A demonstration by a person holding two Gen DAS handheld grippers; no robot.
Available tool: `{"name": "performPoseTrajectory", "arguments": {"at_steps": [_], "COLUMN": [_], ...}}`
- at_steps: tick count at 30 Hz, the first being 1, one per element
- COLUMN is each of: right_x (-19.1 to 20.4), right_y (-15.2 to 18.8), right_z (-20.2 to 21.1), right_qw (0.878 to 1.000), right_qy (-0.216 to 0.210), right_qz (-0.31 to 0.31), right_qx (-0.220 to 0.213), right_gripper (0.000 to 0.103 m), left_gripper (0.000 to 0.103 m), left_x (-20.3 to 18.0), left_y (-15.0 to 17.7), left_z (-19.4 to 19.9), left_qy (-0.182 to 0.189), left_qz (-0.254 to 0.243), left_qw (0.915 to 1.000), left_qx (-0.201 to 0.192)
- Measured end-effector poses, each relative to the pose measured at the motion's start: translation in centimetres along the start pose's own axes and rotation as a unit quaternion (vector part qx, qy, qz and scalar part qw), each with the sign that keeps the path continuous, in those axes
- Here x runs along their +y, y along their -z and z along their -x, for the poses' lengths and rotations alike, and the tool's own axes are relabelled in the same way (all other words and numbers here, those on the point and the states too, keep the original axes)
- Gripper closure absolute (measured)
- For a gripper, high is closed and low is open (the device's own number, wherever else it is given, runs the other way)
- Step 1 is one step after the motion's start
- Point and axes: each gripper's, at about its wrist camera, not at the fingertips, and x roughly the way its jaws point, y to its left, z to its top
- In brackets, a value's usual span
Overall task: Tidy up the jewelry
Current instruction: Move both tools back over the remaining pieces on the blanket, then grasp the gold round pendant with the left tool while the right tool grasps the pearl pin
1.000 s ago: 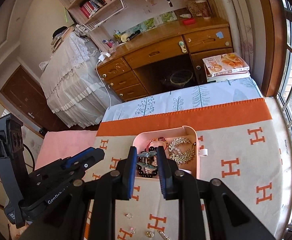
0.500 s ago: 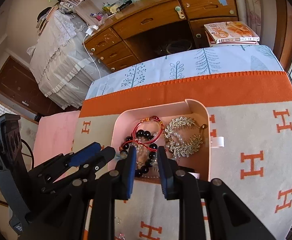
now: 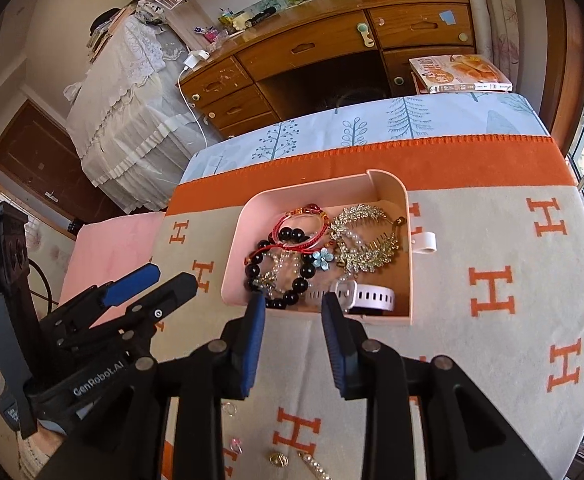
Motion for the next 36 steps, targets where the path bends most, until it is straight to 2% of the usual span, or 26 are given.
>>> {"name": "performPoseTrajectory", "arguments": {"at_steps": [3, 6, 9, 13, 16, 19, 22, 27, 36], "right_x": [0.7, 1.7, 2.0, 1.3, 0.9, 0.5, 0.2, -0.2, 0.2], "right_y": [2.0, 4.7, 7.3, 9.9, 11.9, 13.6, 15.2, 16.9, 16.8], "right_z": [1.5, 3.0, 3.8, 4.4, 4.7, 4.7, 4.6, 3.3, -0.6], "right_qw": [0.999, 0.992, 0.985, 0.988, 0.987, 0.987, 0.988, 0.987, 0.984], "right_qy": [0.030, 0.080, 0.106, 0.086, 0.090, 0.089, 0.087, 0.076, 0.056], "right_qz": [0.033, 0.087, 0.120, 0.122, 0.129, 0.131, 0.129, 0.138, 0.163], "right_qx": [-0.025, -0.054, -0.057, -0.033, -0.028, -0.020, -0.011, 0.010, 0.047], "right_gripper": [0.073, 0.073, 0.074, 0.074, 0.074, 0.074, 0.074, 0.074, 0.074], "left_gripper": [0.033, 0.032, 0.032, 0.032, 0.032, 0.032, 0.032, 0.032, 0.032], "left_x": [0.8, 1.4, 1.8, 2.3, 2.8, 2.9, 2.3, 0.8, -2.8], "left_y": [1.9, 4.4, 7.1, 10.3, 12.3, 13.9, 15.3, 17.8, 19.9], "left_z": [1.7, 3.4, 4.5, 6.0, 6.7, 6.7, 6.2, 5.3, 3.4], "left_qy": [-0.007, -0.007, -0.002, -0.010, -0.008, 0.011, 0.001, 0.021, 0.033], "left_qz": [0.011, 0.006, 0.007, 0.005, 0.016, 0.021, 0.007, -0.007, -0.049], "left_qw": [0.9999, 0.9997, 0.9998, 0.9991, 0.9984, 0.9990, 0.9997, 0.9997, 0.9983], "left_qx": [-0.009, -0.022, -0.016, -0.040, -0.053, -0.038, -0.022, -0.008, 0.002]}}
